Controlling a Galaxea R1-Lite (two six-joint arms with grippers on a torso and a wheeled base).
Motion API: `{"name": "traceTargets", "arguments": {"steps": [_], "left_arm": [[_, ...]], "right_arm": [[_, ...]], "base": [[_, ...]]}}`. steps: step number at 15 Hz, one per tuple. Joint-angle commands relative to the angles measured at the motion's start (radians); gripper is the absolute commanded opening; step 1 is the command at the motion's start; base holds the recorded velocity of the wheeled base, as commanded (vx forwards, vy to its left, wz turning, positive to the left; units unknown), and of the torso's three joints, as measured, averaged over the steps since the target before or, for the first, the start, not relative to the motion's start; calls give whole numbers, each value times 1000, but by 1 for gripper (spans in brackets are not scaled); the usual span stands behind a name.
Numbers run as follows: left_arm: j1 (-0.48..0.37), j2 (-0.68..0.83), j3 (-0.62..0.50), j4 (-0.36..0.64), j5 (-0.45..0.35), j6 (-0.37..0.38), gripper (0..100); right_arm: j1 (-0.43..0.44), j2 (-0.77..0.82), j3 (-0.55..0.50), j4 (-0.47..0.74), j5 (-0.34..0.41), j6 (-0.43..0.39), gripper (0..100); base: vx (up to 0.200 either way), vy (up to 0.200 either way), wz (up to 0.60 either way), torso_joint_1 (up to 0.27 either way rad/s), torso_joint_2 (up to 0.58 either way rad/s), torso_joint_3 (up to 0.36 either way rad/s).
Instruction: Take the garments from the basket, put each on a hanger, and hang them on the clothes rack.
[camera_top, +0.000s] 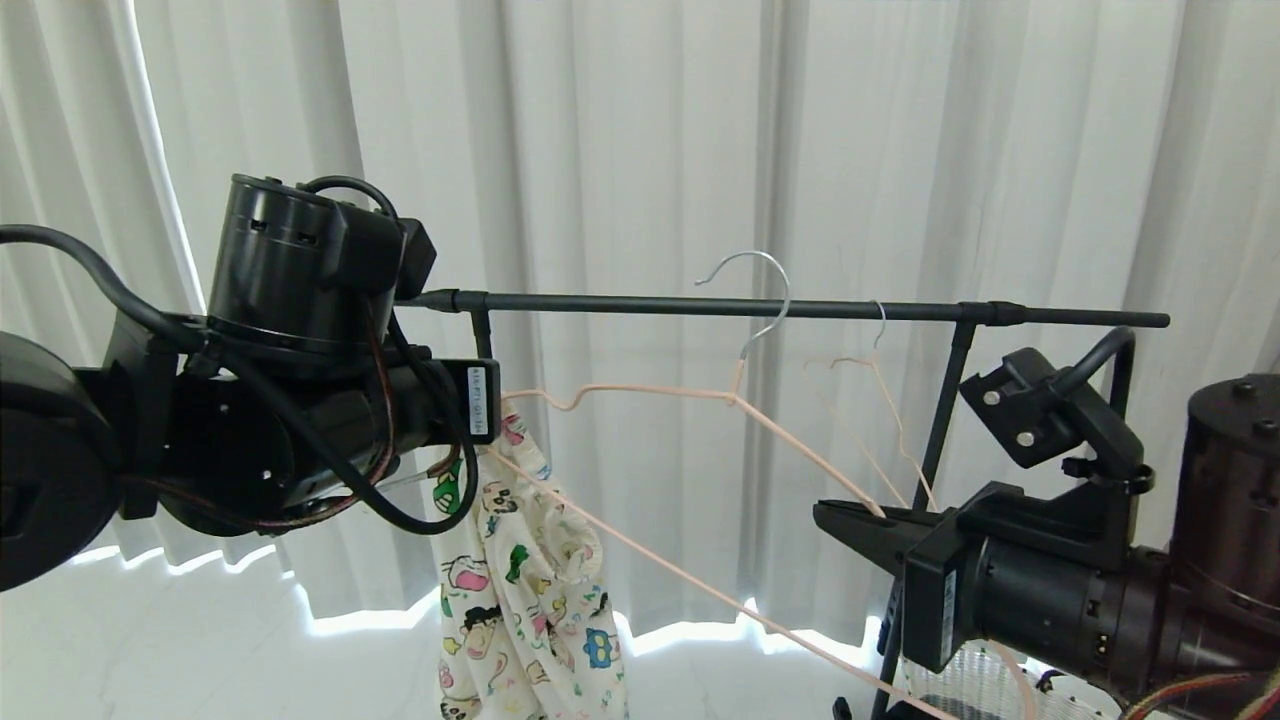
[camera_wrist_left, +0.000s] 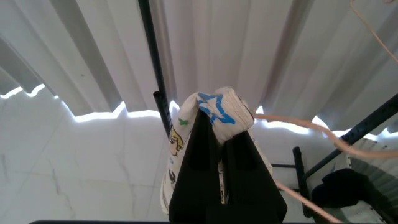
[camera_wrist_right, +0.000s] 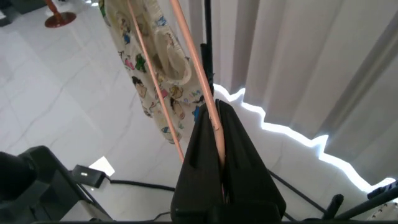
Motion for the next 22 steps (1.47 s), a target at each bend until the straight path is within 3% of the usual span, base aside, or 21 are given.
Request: {"name": "traceTargets", "arguments": {"steps": [1, 8, 12, 16, 20, 22], "left_arm": [[-2, -4, -12, 0, 1, 0, 0], [-52, -10, -45, 0, 1, 3, 0], [-115, -8, -46, 0, -3, 11, 0], [-135, -39, -42, 1, -10, 81, 0], [-22, -65, -8, 0, -10, 193, 0], [-54, -70, -9, 0, -26, 192, 0]], "right_arm": [[17, 25, 0, -1, -2, 0, 0], [23, 74, -49, -6, -5, -2, 0], [89, 74, -55, -14, -2, 6, 0], [116, 93, -47, -14, -2, 4, 0], [110, 8, 31, -12, -2, 7, 0], [110, -6, 39, -14, 0, 7, 0]], "base": [[0, 0, 0, 0, 0, 0], [0, 0, 0, 0, 0, 0], [0, 0, 0, 0, 0, 0], [0, 0, 0, 0, 0, 0], [0, 0, 0, 0, 0, 0], [0, 0, 0, 0, 0, 0]]}}
